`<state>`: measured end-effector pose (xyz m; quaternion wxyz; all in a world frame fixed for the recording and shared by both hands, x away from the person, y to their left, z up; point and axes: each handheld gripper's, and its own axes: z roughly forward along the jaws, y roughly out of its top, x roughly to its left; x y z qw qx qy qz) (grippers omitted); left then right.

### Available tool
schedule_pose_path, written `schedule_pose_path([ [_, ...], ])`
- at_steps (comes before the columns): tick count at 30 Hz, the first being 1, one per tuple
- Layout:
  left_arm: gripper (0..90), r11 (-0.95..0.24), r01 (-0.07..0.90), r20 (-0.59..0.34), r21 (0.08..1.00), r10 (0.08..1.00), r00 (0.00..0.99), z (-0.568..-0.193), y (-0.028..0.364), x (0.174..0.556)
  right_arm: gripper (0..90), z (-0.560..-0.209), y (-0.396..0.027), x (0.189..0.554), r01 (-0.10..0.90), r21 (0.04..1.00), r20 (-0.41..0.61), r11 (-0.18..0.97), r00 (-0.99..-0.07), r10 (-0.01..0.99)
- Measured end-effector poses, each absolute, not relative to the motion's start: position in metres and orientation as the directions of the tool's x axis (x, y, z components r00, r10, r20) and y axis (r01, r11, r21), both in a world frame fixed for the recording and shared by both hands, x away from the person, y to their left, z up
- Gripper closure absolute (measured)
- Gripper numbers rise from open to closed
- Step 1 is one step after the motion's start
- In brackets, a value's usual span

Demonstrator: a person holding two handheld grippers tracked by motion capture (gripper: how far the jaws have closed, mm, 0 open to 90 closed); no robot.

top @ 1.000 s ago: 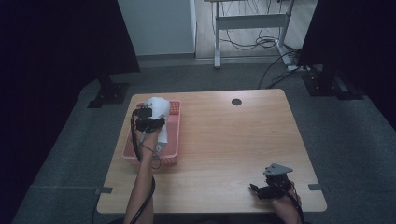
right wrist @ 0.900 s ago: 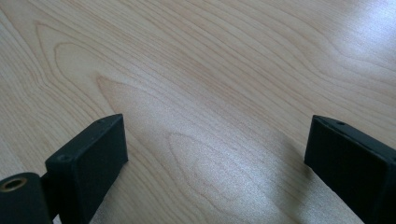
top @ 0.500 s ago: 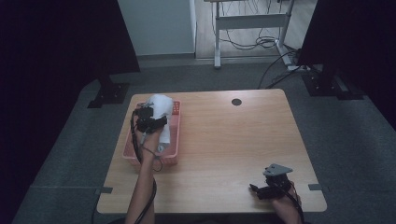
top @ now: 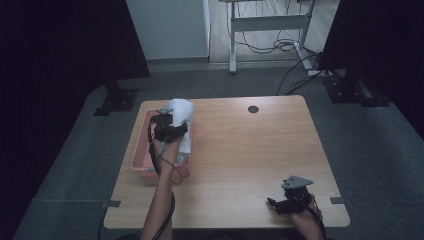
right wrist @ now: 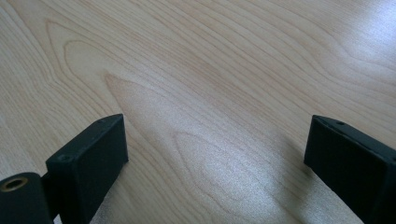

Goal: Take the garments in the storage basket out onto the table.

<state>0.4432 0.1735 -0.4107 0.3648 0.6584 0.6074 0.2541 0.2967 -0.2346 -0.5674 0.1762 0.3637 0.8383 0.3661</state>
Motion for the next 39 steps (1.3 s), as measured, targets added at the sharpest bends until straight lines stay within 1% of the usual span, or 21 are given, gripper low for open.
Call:
schedule_pose_path([
  [20,41.4,0.008,0.619,-0.122,0.785,0.983,0.141,-0.424,0.122,0.448,5.4,-0.567,-0.235,0.297,0.482,0.740,-0.020,0.469,-0.681,0.732],
  [35,41.1,0.020,0.643,-0.131,0.766,0.983,0.126,-0.452,0.087,0.455,5.5,-0.568,-0.235,0.297,0.483,0.739,-0.016,0.469,-0.684,0.729],
  [39,41.0,0.026,0.658,-0.134,0.753,0.984,0.114,-0.466,0.077,0.459,5.5,-0.568,-0.235,0.297,0.482,0.739,-0.017,0.471,-0.685,0.728],
])
